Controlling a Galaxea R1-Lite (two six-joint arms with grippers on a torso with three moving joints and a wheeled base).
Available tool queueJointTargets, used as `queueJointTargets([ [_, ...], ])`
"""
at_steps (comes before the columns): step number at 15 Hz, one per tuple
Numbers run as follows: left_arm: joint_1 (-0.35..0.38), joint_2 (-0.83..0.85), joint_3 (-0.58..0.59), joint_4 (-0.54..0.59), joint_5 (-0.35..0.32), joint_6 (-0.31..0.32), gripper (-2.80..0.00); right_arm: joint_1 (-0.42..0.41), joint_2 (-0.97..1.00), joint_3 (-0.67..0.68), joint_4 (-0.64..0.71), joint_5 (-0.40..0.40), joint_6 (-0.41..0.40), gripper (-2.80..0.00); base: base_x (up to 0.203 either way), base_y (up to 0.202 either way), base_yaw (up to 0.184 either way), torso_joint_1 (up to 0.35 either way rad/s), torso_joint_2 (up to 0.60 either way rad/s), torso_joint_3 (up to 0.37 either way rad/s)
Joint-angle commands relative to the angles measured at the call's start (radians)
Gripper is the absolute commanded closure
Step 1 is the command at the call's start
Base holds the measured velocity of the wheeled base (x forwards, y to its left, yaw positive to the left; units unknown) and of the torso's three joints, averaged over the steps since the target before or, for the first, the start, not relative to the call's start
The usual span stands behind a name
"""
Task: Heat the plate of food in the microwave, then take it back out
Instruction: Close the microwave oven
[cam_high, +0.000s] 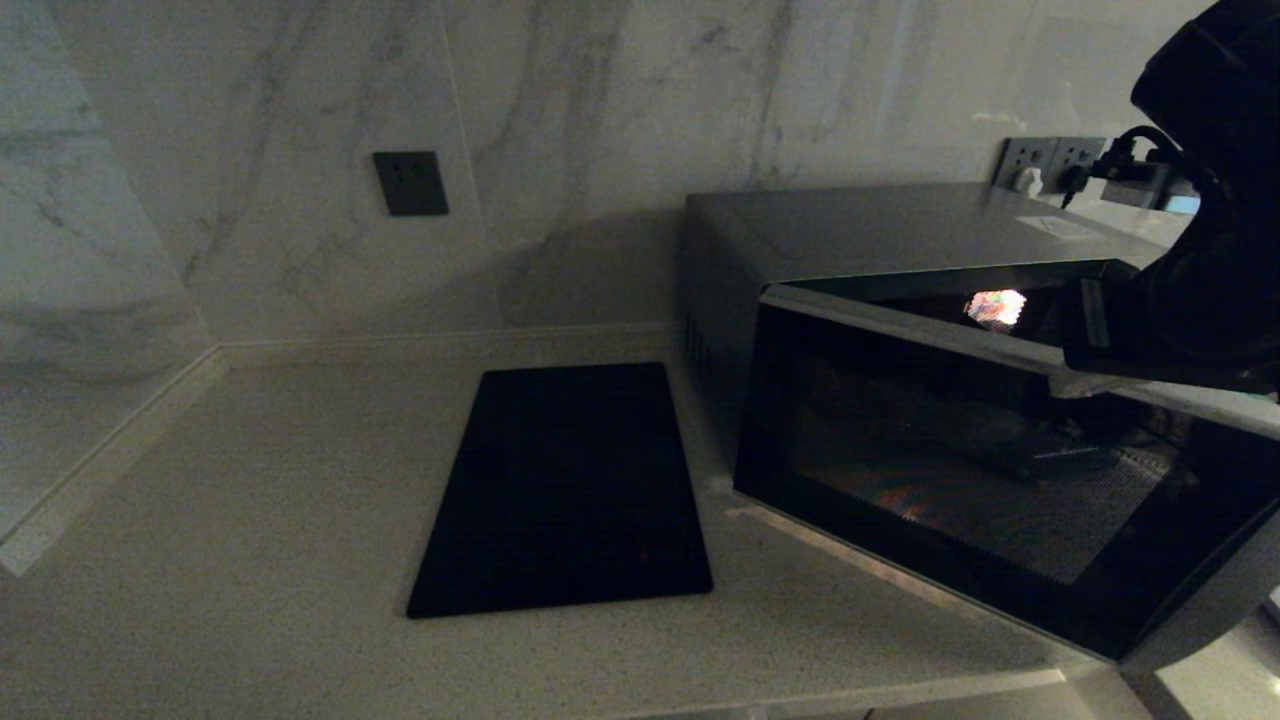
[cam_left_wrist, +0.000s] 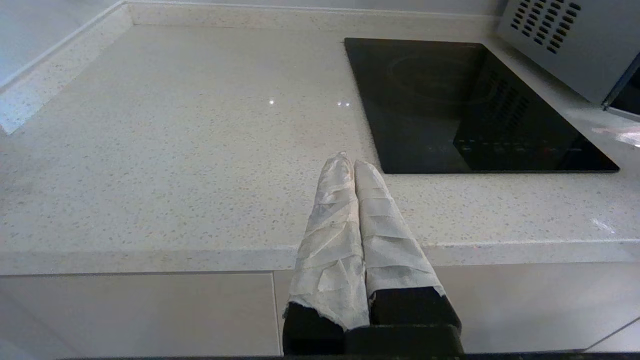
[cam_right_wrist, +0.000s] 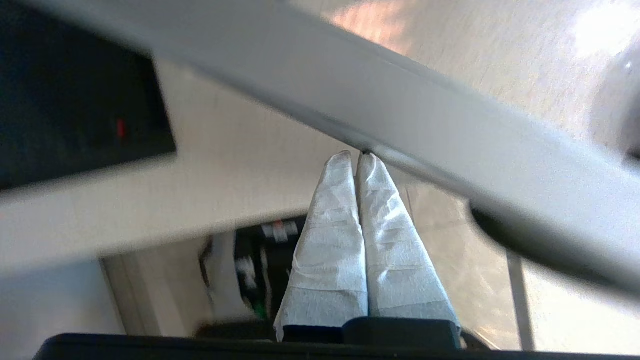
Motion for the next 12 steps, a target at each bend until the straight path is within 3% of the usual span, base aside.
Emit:
queueJointTargets([
  [1,0.000,0.002,0.000,0.000,0.001,-0.001,0.00,-0.040,0.024,0.002,-0.021,-0.001,0.002,0.00,0.000,0.000,0.000,0.000,0.00,0.000],
  [5,0.000,0.002,0.000,0.000,0.001,-0.001,0.00,-0.061,0.040,0.013,-0.137,-0.001,-0.004,0.00,0.000,0.000,0.000,0.000,0.00,0.000],
  [12,0.000,0.002,0.000,0.000,0.001,-0.001,0.00,-0.119,0.087,0.014,-0.202,-0.001,-0.001,0.00,0.000,0.000,0.000,0.000,0.00,0.000],
])
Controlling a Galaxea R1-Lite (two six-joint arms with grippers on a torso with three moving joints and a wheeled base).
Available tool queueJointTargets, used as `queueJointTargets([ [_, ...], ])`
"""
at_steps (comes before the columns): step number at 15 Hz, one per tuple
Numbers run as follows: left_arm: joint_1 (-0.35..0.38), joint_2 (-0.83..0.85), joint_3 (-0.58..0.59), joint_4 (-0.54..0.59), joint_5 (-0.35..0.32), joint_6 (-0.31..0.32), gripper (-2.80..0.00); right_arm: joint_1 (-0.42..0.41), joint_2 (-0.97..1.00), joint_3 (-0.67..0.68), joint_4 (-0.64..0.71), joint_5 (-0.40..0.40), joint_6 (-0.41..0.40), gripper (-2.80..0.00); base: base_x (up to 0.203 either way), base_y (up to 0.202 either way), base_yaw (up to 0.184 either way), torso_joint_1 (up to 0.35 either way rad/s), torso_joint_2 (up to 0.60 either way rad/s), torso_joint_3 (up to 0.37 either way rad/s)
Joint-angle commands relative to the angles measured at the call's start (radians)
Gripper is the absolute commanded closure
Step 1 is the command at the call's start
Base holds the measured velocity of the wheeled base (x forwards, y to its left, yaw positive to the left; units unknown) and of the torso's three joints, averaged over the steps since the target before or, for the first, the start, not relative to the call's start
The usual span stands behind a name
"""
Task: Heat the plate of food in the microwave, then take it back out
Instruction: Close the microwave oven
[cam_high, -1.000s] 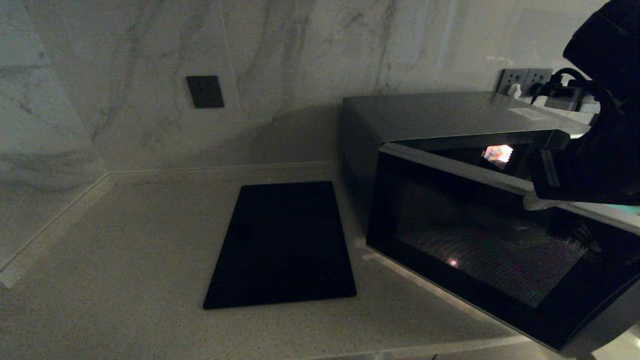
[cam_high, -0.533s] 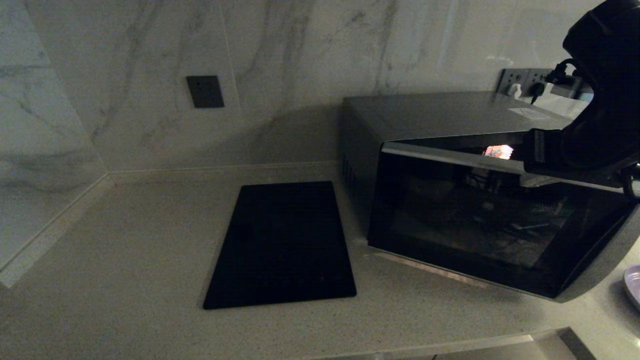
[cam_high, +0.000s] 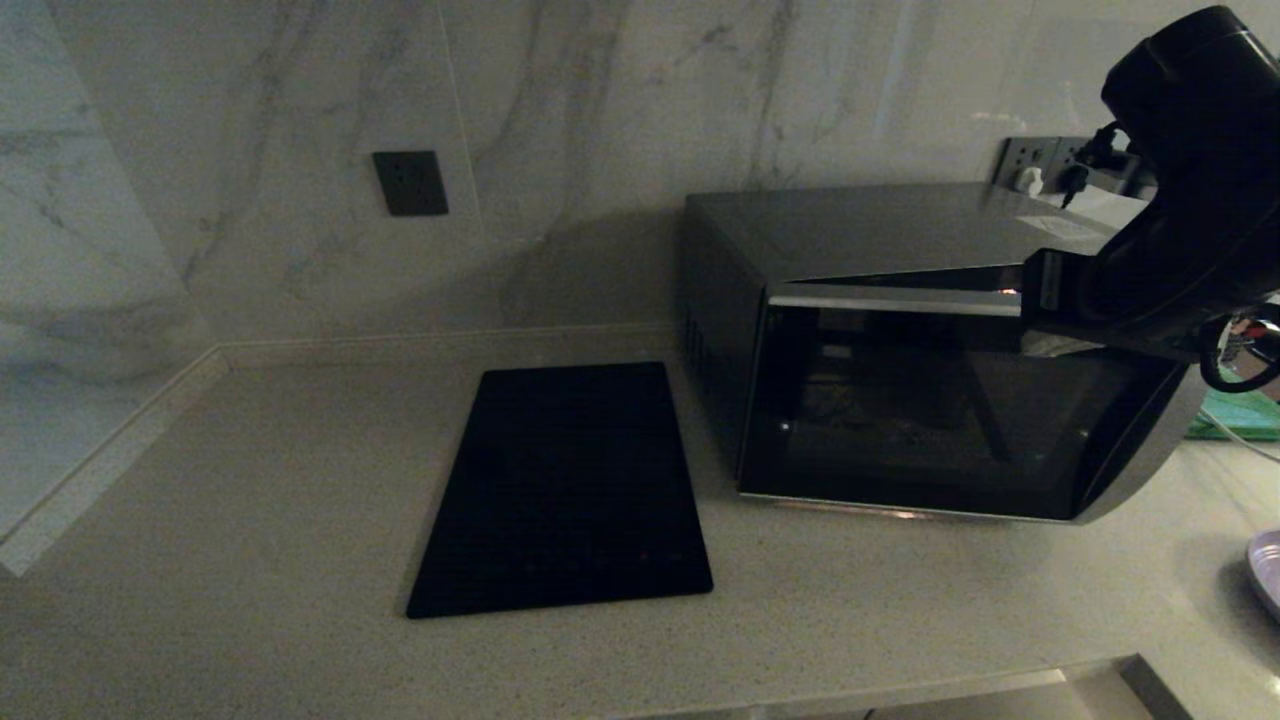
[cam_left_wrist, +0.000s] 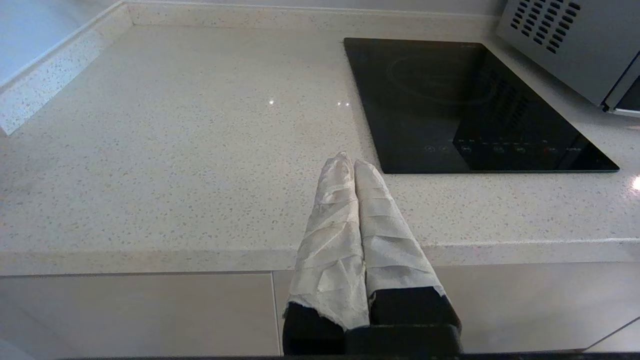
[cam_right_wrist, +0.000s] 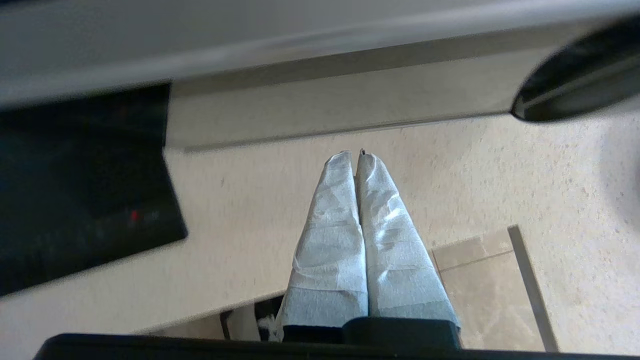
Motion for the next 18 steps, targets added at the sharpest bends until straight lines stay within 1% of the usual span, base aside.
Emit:
queueJointTargets([
  [1,0.000,0.002,0.000,0.000,0.001,-0.001,0.00,-0.031,0.031,0.004,-0.039,-0.001,0.003,0.00,0.000,0.000,0.000,0.000,0.00,0.000],
  [6,0.000,0.002,0.000,0.000,0.001,-0.001,0.00,-0.101,0.077,0.010,-0.172,-0.002,0.001,0.00,0.000,0.000,0.000,0.000,0.00,0.000],
  [9,0.000,0.002,0.000,0.000,0.001,-0.001,0.00,-0.132,0.081,0.038,-0.265,-0.001,0.008,0.00,0.000,0.000,0.000,0.000,0.00,0.000],
  [12,0.000,0.002,0.000,0.000,0.001,-0.001,0.00,-0.146,0.081,0.036,-0.269,0.001,0.011,0.00,0.000,0.000,0.000,0.000,0.00,0.000],
  [15,0.000,0.002,0.000,0.000,0.001,-0.001,0.00,-0.156,0.081,0.054,-0.344,0.001,0.011,0.00,0.000,0.000,0.000,0.000,0.00,0.000],
  [18,0.000,0.002,0.000,0.000,0.001,-0.001,0.00,-0.158,0.096,0.058,-0.383,0.001,0.011,0.00,0.000,0.000,0.000,0.000,0.00,0.000],
])
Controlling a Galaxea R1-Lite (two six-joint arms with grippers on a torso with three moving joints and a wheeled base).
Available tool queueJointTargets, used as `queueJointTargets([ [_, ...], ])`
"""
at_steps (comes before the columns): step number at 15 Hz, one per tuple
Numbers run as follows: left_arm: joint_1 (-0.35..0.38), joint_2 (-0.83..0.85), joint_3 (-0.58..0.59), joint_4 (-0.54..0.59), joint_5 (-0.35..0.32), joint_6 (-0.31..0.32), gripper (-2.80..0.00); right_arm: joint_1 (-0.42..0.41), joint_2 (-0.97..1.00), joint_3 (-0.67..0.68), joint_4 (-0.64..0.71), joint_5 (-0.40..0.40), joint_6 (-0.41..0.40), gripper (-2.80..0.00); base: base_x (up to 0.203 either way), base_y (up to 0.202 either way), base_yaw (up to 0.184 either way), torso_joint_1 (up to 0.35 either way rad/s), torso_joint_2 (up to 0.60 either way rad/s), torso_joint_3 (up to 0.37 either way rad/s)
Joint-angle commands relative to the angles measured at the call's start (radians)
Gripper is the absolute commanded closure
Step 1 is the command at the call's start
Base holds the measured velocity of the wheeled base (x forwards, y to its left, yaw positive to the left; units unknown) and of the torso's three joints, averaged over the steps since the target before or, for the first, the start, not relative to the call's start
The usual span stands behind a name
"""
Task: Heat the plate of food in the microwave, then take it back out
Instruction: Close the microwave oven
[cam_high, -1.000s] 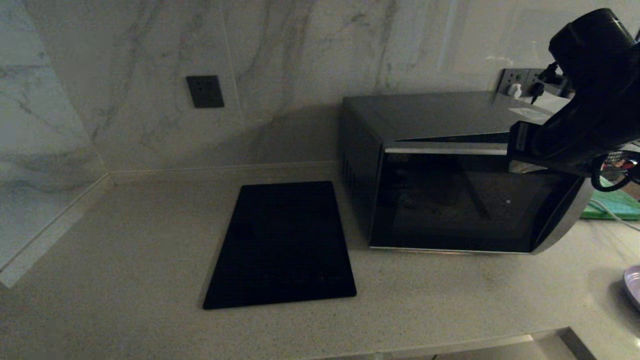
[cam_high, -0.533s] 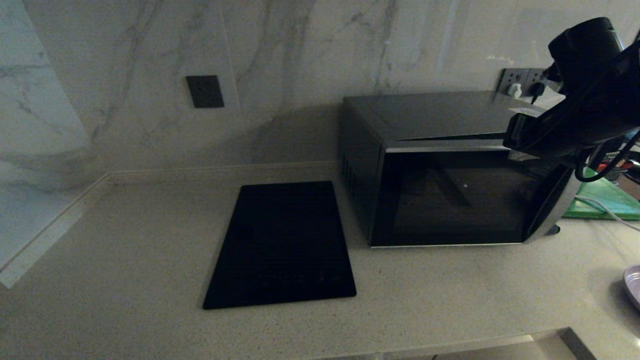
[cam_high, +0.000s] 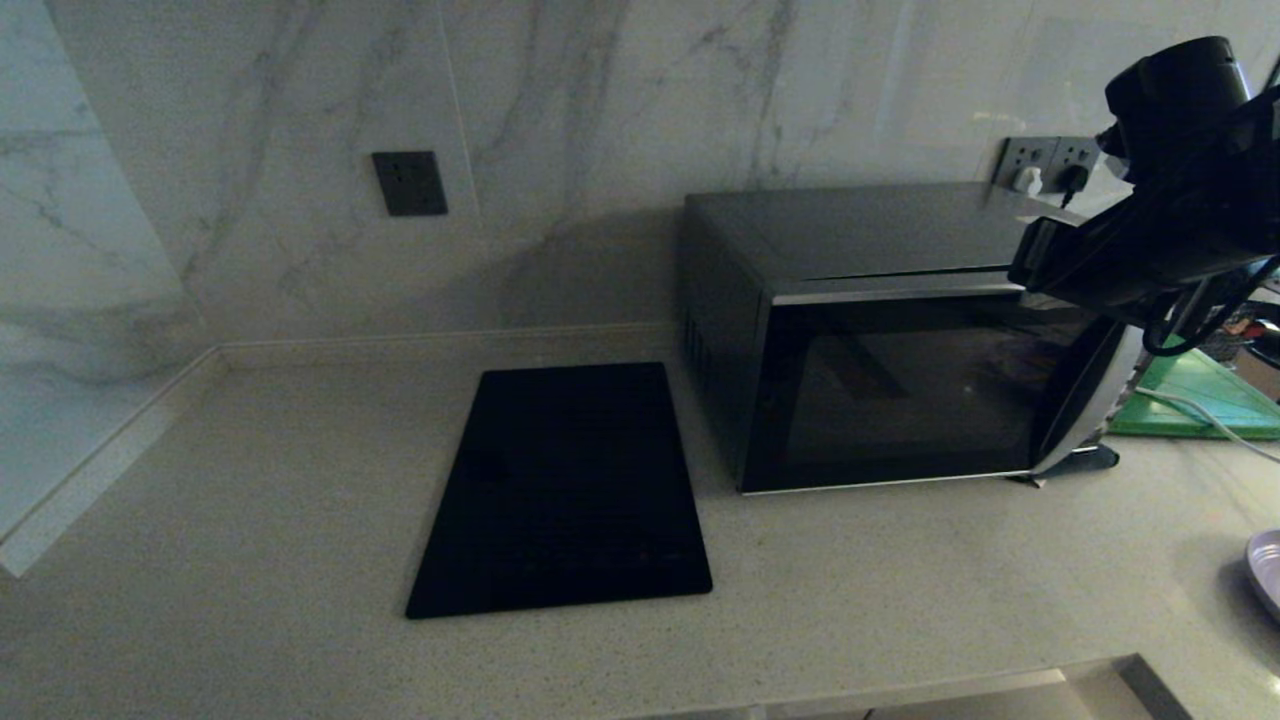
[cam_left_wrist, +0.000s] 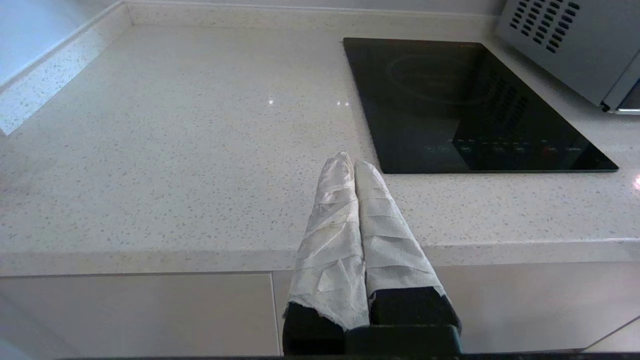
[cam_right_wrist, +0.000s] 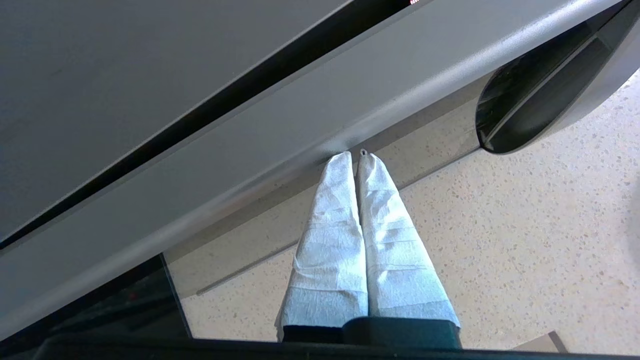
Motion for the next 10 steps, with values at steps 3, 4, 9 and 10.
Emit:
queueJointTargets([
  [3,0.000,0.002,0.000,0.000,0.001,0.000,0.00,0.000,0.022,0.004,-0.032,0.003,0.004,0.00,0.000,0.000,0.000,0.000,0.00,0.000],
  [4,0.000,0.002,0.000,0.000,0.001,0.000,0.00,0.001,0.024,0.011,-0.036,0.003,0.004,0.00,0.000,0.000,0.000,0.000,0.00,0.000],
  [9,0.000,0.002,0.000,0.000,0.001,0.000,0.00,-0.001,0.037,0.014,-0.084,0.003,0.004,0.00,0.000,0.000,0.000,0.000,0.00,0.000],
  [10,0.000,0.002,0.000,0.000,0.001,0.000,0.00,-0.001,0.037,0.013,-0.087,0.003,0.004,0.00,0.000,0.000,0.000,0.000,0.00,0.000],
])
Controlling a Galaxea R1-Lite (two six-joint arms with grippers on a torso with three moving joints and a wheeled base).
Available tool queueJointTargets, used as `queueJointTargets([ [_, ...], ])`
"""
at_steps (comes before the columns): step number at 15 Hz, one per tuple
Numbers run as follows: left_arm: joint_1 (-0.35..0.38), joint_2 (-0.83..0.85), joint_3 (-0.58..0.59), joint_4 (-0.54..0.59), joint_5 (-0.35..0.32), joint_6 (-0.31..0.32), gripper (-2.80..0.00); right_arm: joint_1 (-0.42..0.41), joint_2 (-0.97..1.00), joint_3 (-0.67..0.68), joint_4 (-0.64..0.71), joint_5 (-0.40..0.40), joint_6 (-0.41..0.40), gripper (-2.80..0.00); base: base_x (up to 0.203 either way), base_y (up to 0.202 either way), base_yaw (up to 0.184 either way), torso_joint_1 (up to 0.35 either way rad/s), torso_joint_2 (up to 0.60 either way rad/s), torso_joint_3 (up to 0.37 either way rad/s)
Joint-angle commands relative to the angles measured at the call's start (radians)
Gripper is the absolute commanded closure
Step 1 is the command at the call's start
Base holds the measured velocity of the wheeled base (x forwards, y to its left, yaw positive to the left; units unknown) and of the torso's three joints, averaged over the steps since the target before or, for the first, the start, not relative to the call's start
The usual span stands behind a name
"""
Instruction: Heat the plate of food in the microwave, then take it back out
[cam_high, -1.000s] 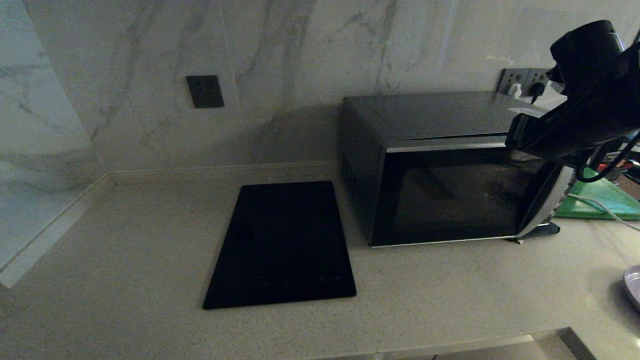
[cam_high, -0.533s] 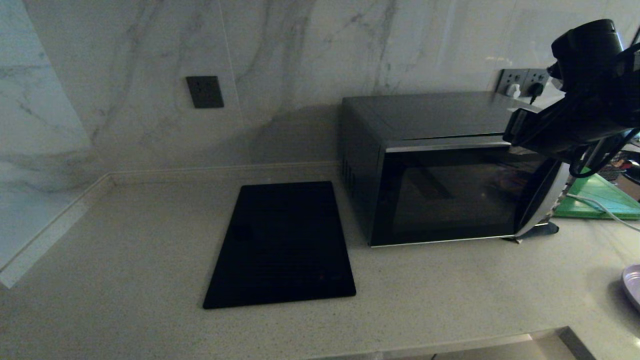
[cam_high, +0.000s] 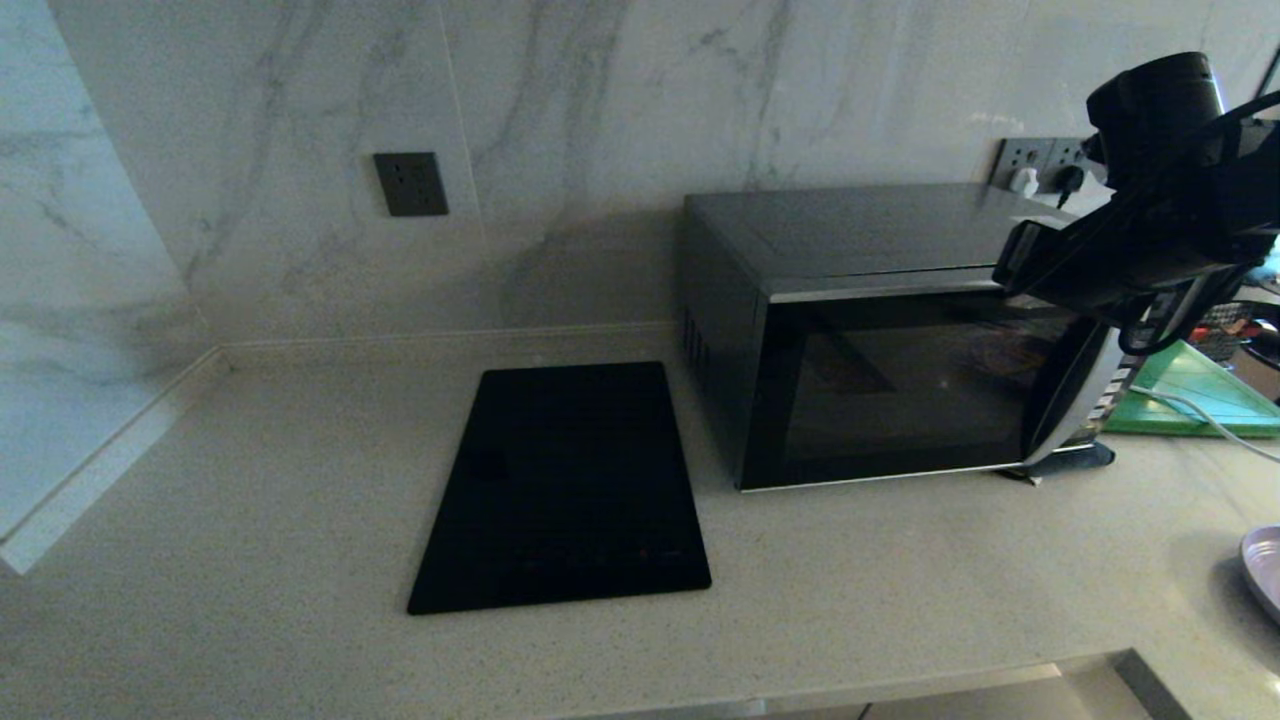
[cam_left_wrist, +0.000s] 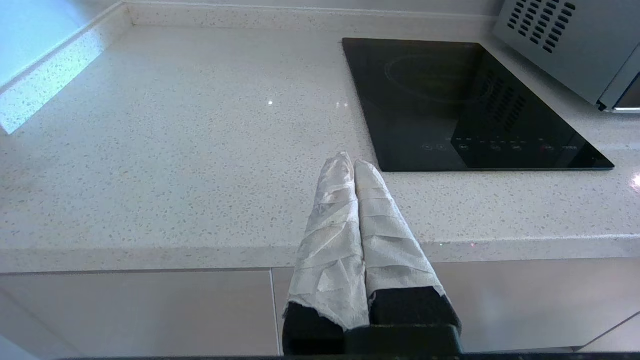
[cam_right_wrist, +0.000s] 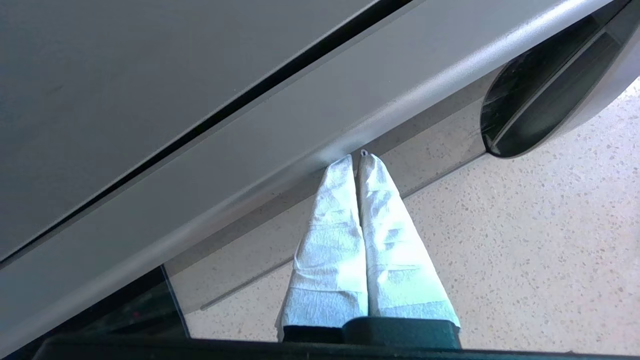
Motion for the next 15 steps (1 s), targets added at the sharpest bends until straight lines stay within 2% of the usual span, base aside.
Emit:
queueJointTargets([
  [1,0.000,0.002,0.000,0.000,0.001,-0.001,0.00,0.001,0.003,-0.001,-0.007,-0.002,0.003,0.00,0.000,0.000,0.000,0.000,0.00,0.000],
  [12,0.000,0.002,0.000,0.000,0.001,-0.001,0.00,0.001,0.007,0.019,-0.069,0.012,0.050,0.00,0.000,0.000,0.000,0.000,0.00,0.000],
  [15,0.000,0.002,0.000,0.000,0.001,-0.001,0.00,0.001,-0.050,0.067,-0.069,0.011,0.044,0.00,0.000,0.000,0.000,0.000,0.00,0.000],
])
